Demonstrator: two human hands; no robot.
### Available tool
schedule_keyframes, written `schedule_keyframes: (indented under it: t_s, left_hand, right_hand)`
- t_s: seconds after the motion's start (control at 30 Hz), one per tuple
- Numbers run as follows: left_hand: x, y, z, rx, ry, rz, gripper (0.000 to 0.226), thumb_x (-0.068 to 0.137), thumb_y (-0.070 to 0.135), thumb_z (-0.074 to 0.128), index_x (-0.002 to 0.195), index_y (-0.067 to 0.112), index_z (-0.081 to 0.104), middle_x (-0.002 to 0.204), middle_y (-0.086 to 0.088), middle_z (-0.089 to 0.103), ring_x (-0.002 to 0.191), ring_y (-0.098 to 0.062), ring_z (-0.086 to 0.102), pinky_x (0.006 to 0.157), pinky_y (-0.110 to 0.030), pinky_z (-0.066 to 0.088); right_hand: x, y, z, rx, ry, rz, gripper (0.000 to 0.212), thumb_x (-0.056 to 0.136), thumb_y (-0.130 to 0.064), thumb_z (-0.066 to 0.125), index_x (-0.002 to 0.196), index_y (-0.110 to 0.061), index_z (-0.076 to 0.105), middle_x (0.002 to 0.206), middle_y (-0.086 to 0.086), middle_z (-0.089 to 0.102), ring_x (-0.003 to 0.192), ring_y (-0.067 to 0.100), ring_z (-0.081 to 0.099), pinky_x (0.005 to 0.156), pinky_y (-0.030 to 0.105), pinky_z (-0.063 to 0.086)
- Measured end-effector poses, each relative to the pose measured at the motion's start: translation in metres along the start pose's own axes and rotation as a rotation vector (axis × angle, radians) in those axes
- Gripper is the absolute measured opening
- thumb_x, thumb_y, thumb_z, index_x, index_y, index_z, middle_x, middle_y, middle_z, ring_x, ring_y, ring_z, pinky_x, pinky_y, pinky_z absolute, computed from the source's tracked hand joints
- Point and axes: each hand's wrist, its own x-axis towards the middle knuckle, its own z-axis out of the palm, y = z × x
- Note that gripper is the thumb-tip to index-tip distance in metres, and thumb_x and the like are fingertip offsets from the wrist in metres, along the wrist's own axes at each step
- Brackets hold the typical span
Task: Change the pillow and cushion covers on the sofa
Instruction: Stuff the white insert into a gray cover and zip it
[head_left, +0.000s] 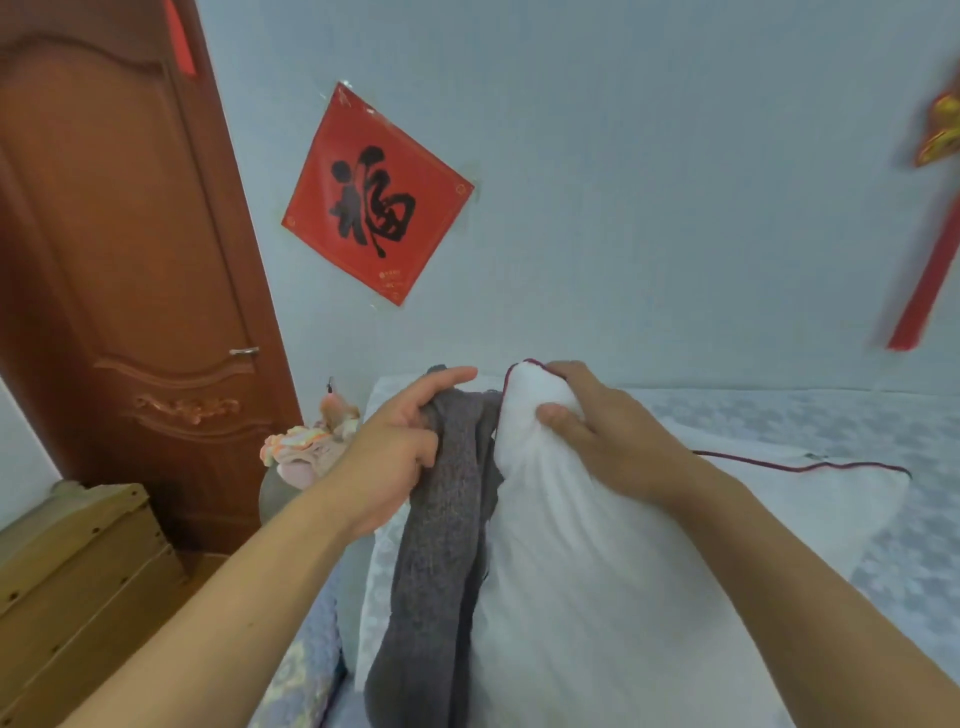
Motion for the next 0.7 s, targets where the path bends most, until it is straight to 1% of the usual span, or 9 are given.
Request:
schedule_keyframes:
  t_s: [0.03, 0.1, 0.2, 0.27, 0.37, 0.47, 0.57, 0.63, 0.7]
  left_hand:
    - [0.001, -0.001, -0.003, -0.031, 0.017, -0.004, 0.087, 0.071, -0.023, 0.033, 0.130, 0.033, 0.066, 0.123, -0.023, 0.066, 0.115, -0.048, 0.058, 0.091, -0.053, 0.039]
    - [0.003, 0.000, -0.006, -0.061, 0.045, 0.023, 0.093, 0.080, -0.032, 0.025, 0.135, 0.035, 0.060, 0.129, -0.018, 0.065, 0.119, -0.039, 0.062, 0.099, -0.053, 0.047]
    - [0.004, 0.006, -0.008, -0.016, 0.071, 0.084, 0.076, 0.096, -0.021, 0.044, 0.138, 0.042, 0.053, 0.122, -0.011, 0.071, 0.112, -0.029, 0.069, 0.092, -0.047, 0.057]
    - [0.007, 0.009, -0.012, 0.018, 0.092, 0.080, 0.069, 0.096, -0.010, 0.058, 0.139, 0.044, 0.051, 0.114, -0.011, 0.074, 0.104, -0.028, 0.072, 0.087, -0.046, 0.059]
    - [0.010, 0.012, -0.017, 0.046, 0.119, 0.038, 0.074, 0.093, -0.012, 0.061, 0.141, 0.043, 0.050, 0.107, -0.023, 0.072, 0.092, -0.033, 0.072, 0.078, -0.047, 0.061]
    - [0.014, 0.016, -0.025, 0.084, 0.065, -0.021, 0.073, 0.092, -0.011, 0.063, 0.140, 0.043, 0.053, 0.104, -0.039, 0.064, 0.086, -0.037, 0.068, 0.082, -0.049, 0.057]
    - [0.021, 0.028, -0.026, 0.406, 0.000, -0.027, 0.065, 0.092, 0.000, 0.070, 0.138, 0.042, 0.051, 0.090, -0.022, 0.073, 0.080, -0.026, 0.072, 0.083, -0.044, 0.058]
    - [0.025, 0.038, -0.020, 0.643, -0.035, -0.039, 0.057, 0.091, 0.011, 0.074, 0.131, 0.041, 0.049, 0.086, -0.006, 0.076, 0.074, -0.016, 0.071, 0.075, -0.034, 0.056]
    - [0.028, 0.043, -0.013, 0.760, -0.053, -0.031, 0.050, 0.089, 0.015, 0.075, 0.119, 0.040, 0.043, 0.084, -0.001, 0.073, 0.068, -0.014, 0.064, 0.070, -0.034, 0.052]
  right_hand:
    - [-0.001, -0.001, 0.000, 0.011, 0.017, -0.031, 0.033, 0.102, -0.047, 0.040, 0.135, -0.044, 0.038, 0.121, -0.017, 0.060, 0.107, 0.008, 0.055, 0.091, 0.031, 0.041]
    - [0.002, 0.002, -0.001, -0.002, 0.031, -0.060, 0.031, 0.104, -0.043, 0.040, 0.135, -0.045, 0.041, 0.123, -0.019, 0.060, 0.109, 0.007, 0.056, 0.093, 0.030, 0.041]
    - [0.005, 0.010, -0.001, -0.021, 0.008, -0.065, 0.025, 0.104, -0.041, 0.046, 0.128, -0.044, 0.053, 0.118, -0.022, 0.065, 0.110, 0.004, 0.060, 0.097, 0.032, 0.045]
    - [0.003, 0.010, 0.001, 0.001, -0.004, -0.082, 0.023, 0.103, -0.039, 0.050, 0.123, -0.042, 0.059, 0.118, -0.027, 0.065, 0.111, -0.003, 0.059, 0.099, 0.029, 0.045]
    - [0.001, 0.007, 0.008, 0.008, -0.020, -0.126, 0.023, 0.102, -0.035, 0.054, 0.122, -0.038, 0.065, 0.119, -0.028, 0.065, 0.113, -0.006, 0.058, 0.100, 0.025, 0.043]
    - [0.003, 0.005, 0.014, 0.010, 0.001, -0.139, 0.028, 0.102, -0.032, 0.055, 0.128, -0.034, 0.065, 0.126, -0.024, 0.064, 0.118, -0.004, 0.056, 0.105, 0.025, 0.040]
    - [0.002, -0.003, 0.019, 0.056, -0.003, -0.119, 0.028, 0.101, -0.030, 0.057, 0.128, -0.031, 0.065, 0.126, -0.022, 0.065, 0.119, -0.002, 0.056, 0.105, 0.021, 0.038]
    - [0.003, -0.009, 0.025, 0.077, -0.031, -0.112, 0.027, 0.100, -0.031, 0.058, 0.126, -0.030, 0.066, 0.123, -0.019, 0.067, 0.115, 0.001, 0.058, 0.102, 0.023, 0.041]
    - [0.004, -0.014, 0.032, 0.108, -0.042, -0.080, 0.023, 0.098, -0.031, 0.060, 0.120, -0.030, 0.066, 0.115, -0.016, 0.068, 0.108, 0.003, 0.060, 0.094, 0.028, 0.044]
